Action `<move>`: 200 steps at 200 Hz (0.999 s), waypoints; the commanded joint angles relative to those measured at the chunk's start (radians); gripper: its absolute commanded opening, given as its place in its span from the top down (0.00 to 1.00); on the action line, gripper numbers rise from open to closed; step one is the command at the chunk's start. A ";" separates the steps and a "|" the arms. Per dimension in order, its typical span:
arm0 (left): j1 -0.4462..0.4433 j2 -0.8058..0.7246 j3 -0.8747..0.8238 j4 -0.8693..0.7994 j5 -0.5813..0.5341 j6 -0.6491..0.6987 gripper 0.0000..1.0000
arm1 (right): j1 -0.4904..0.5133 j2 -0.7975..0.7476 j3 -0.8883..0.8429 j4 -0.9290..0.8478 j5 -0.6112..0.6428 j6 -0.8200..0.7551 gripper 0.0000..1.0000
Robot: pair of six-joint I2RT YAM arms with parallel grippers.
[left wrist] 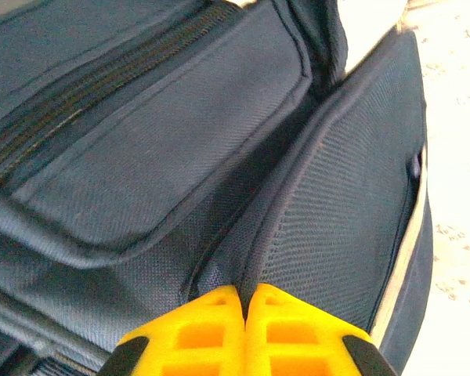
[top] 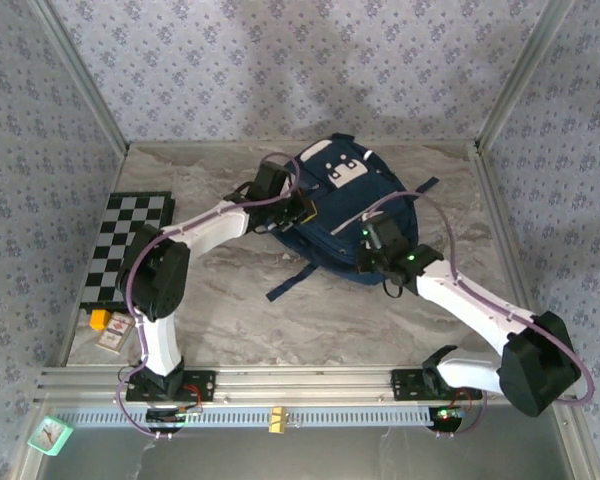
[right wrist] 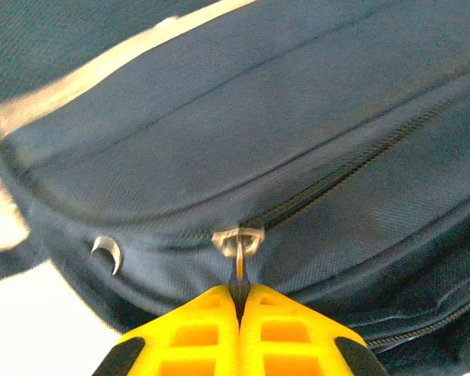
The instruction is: Pack the student bag
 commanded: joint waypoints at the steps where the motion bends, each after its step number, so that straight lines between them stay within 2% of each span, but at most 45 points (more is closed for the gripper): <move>1: 0.049 0.032 0.074 0.019 -0.025 0.119 1.00 | 0.055 0.095 0.059 0.026 -0.081 -0.023 1.00; 17: 0.073 0.052 0.115 -0.008 0.017 0.152 0.99 | 0.095 0.158 0.101 0.109 -0.168 -0.009 1.00; 33: 0.090 0.024 0.063 0.049 0.099 0.127 0.82 | 0.131 0.218 0.144 0.158 -0.181 0.016 1.00; 49: 0.089 -0.065 -0.083 0.148 0.095 0.063 0.62 | 0.132 0.263 0.163 0.165 -0.174 0.035 1.00; 72: 0.076 -0.188 -0.269 0.228 0.047 -0.061 0.48 | 0.123 0.286 0.154 0.176 -0.163 0.054 1.00; 97: 0.016 -0.245 -0.394 0.314 0.010 -0.208 0.47 | 0.123 0.286 0.145 0.179 -0.166 0.071 1.00; 118: -0.043 -0.228 -0.413 0.397 0.006 -0.298 0.47 | 0.123 0.290 0.143 0.165 -0.145 0.072 1.00; 146: -0.095 -0.186 -0.391 0.403 -0.045 -0.345 0.51 | 0.121 0.283 0.139 0.163 -0.138 0.085 1.00; 158: -0.104 -0.165 -0.379 0.380 -0.065 -0.357 0.62 | 0.122 0.279 0.139 0.163 -0.134 0.089 1.00; 169: -0.106 -0.158 -0.389 0.395 -0.086 -0.371 0.76 | 0.122 0.279 0.144 0.149 -0.117 0.089 1.00; 180: -0.106 -0.165 -0.398 0.393 -0.112 -0.364 0.85 | 0.121 0.272 0.145 0.121 -0.082 0.093 1.00; 200: -0.090 -0.193 -0.383 0.291 -0.149 -0.304 1.00 | 0.111 0.225 0.115 0.088 -0.043 0.117 1.00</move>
